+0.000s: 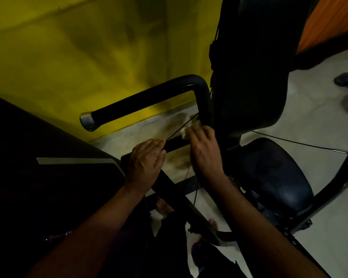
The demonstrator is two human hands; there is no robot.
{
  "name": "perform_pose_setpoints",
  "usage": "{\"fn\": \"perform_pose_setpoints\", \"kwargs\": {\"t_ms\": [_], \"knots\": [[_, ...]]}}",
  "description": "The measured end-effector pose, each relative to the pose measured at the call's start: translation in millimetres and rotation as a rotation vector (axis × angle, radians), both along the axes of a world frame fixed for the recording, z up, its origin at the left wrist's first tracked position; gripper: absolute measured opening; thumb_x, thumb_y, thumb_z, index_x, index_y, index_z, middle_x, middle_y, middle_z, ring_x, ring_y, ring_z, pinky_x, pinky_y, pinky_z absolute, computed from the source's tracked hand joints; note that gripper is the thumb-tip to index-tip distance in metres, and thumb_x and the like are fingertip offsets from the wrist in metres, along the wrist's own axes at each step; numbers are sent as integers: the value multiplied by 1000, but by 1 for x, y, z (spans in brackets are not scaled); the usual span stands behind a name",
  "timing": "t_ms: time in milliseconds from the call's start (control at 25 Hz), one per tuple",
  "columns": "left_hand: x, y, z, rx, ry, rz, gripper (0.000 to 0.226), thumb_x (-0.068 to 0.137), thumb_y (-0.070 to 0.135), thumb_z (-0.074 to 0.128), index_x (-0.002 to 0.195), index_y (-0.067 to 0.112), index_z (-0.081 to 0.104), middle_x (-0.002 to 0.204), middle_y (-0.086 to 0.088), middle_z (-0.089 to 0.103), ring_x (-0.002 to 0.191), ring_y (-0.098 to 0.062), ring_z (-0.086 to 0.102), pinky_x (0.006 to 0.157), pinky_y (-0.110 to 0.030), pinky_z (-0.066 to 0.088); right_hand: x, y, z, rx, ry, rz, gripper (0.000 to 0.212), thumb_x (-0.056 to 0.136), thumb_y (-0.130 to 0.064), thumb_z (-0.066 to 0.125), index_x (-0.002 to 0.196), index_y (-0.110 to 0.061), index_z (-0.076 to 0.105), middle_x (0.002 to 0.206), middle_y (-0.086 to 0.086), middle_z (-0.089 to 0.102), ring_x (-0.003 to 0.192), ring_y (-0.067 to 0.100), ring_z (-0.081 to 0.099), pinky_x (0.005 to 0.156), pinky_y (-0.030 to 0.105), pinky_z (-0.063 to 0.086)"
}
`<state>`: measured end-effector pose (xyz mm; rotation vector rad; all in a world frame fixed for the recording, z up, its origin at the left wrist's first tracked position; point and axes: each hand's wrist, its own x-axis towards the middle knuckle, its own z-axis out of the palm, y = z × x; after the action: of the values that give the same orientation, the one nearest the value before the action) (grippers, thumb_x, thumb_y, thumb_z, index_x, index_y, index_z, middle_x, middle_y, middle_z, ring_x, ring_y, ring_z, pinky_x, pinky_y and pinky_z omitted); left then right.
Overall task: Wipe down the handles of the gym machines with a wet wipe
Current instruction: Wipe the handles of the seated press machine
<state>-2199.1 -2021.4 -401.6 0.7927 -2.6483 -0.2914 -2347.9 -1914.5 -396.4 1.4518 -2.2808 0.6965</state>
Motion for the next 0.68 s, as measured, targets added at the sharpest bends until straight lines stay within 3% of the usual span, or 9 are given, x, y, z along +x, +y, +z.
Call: {"fn": "perform_pose_setpoints", "kwargs": {"t_ms": [160,240,360,400,480,560,640,680], "knots": [[1,-1,-2,10,-4,3,39,98,29,48,125,7,66,122,-7,68,117,-23,60,99,-35,40,5,-11,11,234,100,12,23,76,-18,74,96,-7,72,100,11,70,94,25,62,88,34,47],[1,1,-2,27,-3,-1,40,99,30,47,125,8,66,123,-6,68,118,-22,59,100,-35,39,0,-10,14,153,15,31,22,76,-13,75,96,-5,71,98,12,69,90,27,61,82,35,50],[-1,1,0,10,13,0,39,99,29,47,123,7,67,121,-6,68,117,-23,60,99,-36,41,-4,7,0,88,38,139,24,83,-9,62,105,-2,67,106,15,63,88,28,57,71,33,51],[-2,1,1,6,21,-4,39,98,29,47,122,6,68,120,-7,69,116,-24,61,98,-37,42,-5,12,-5,61,-61,146,25,84,-9,63,109,-3,65,109,16,60,90,27,57,69,32,51],[-7,0,3,3,37,-10,39,98,28,46,120,6,69,118,-8,70,114,-25,62,96,-37,44,5,14,-13,-136,-455,-12,23,86,-6,68,108,-4,62,110,13,58,96,23,58,75,28,52],[-9,1,3,-1,37,-8,39,98,29,46,119,6,69,117,-8,70,114,-24,63,95,-37,45,28,2,-18,-482,-1003,-314,11,93,-9,63,104,-8,61,104,6,61,96,18,60,80,26,50],[-8,2,4,1,19,-5,41,99,31,45,121,6,68,119,-7,70,115,-23,62,96,-36,43,48,-19,-12,-817,-1558,-550,11,98,-15,57,102,-5,60,93,6,64,82,17,61,72,27,50],[-7,2,4,0,14,-4,41,99,31,44,121,6,68,119,-7,69,115,-23,62,96,-35,41,50,-27,-10,-955,-1782,-568,13,100,-15,53,102,-3,59,84,6,62,73,15,58,67,25,48]]}}
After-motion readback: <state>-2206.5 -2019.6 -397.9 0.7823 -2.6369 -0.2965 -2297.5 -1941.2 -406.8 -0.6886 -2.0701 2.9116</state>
